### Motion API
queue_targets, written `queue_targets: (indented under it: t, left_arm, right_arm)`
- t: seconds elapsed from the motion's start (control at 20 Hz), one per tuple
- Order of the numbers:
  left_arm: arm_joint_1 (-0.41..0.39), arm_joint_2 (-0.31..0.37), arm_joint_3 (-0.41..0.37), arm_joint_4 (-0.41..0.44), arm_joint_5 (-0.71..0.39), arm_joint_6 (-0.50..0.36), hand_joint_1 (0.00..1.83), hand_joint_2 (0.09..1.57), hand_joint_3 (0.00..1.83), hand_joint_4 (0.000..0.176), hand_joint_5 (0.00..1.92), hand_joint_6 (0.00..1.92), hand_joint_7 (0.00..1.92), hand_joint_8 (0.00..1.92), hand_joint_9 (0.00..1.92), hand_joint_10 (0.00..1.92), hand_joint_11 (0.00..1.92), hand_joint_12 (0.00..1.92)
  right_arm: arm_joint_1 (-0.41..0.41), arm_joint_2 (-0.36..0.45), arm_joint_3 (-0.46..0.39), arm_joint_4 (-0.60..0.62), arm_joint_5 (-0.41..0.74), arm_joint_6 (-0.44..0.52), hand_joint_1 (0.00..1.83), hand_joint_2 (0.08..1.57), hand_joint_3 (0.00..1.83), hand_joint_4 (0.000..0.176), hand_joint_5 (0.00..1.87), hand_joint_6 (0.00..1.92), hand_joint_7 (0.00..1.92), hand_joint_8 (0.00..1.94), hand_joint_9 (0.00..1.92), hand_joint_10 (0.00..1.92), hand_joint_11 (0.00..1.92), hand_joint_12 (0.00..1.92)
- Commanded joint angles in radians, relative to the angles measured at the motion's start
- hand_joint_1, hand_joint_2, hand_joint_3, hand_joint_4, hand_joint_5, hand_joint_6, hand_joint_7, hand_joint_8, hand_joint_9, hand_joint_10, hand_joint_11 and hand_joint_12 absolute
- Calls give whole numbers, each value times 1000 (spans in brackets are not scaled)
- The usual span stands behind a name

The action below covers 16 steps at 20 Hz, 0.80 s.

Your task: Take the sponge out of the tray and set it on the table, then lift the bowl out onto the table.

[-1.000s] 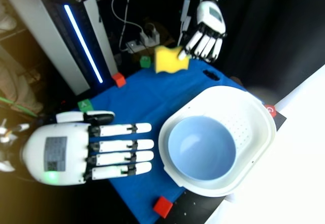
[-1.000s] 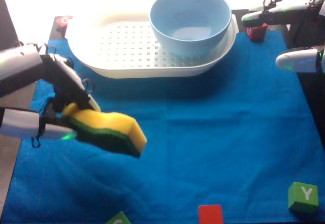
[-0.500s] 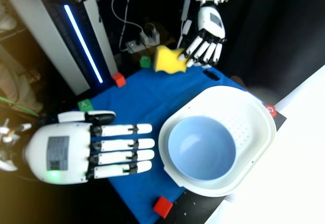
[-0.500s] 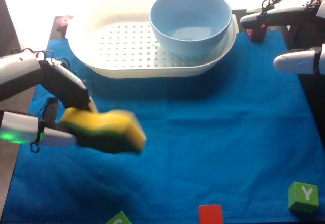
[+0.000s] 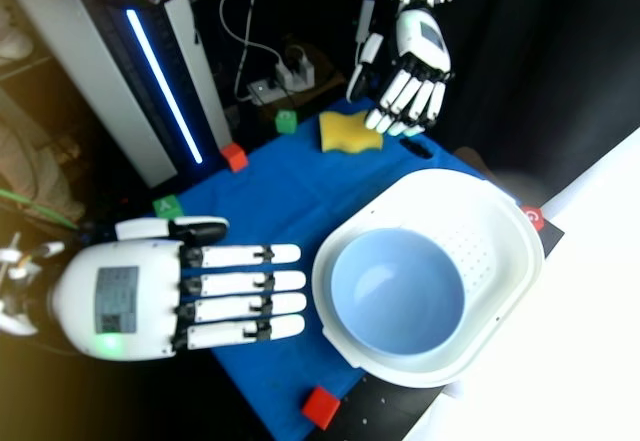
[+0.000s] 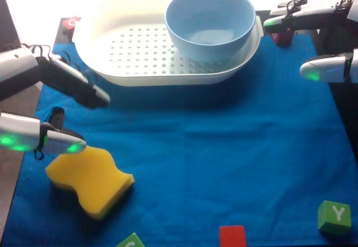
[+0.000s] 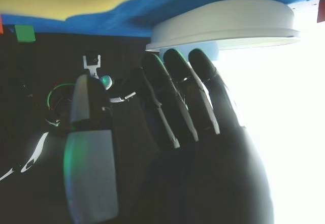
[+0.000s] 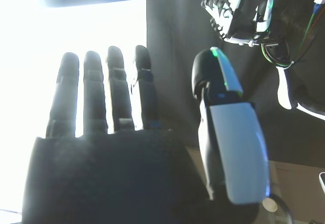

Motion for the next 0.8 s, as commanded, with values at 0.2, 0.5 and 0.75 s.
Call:
queue_targets:
  t: [0.2,0.5,0.75]
  left_arm:
    - [2,2,7,-120,-173,53,559,899,0,159,153,4,64,9,28,0,0,178]
    - [13,-30,14,-270,-255,147,675,885,3,168,60,0,0,0,0,0,0,0]
    - [16,-117,53,-345,-278,146,690,855,0,141,0,0,0,0,0,0,2,1]
  right_arm:
    - [14,0,-3,43,106,12,629,1132,0,109,287,0,196,0,145,0,21,334]
    - [35,-25,28,58,123,12,663,1027,0,96,269,1,179,1,112,0,0,228]
    - [131,-82,96,31,98,12,712,1025,0,155,253,4,150,3,60,8,8,69]
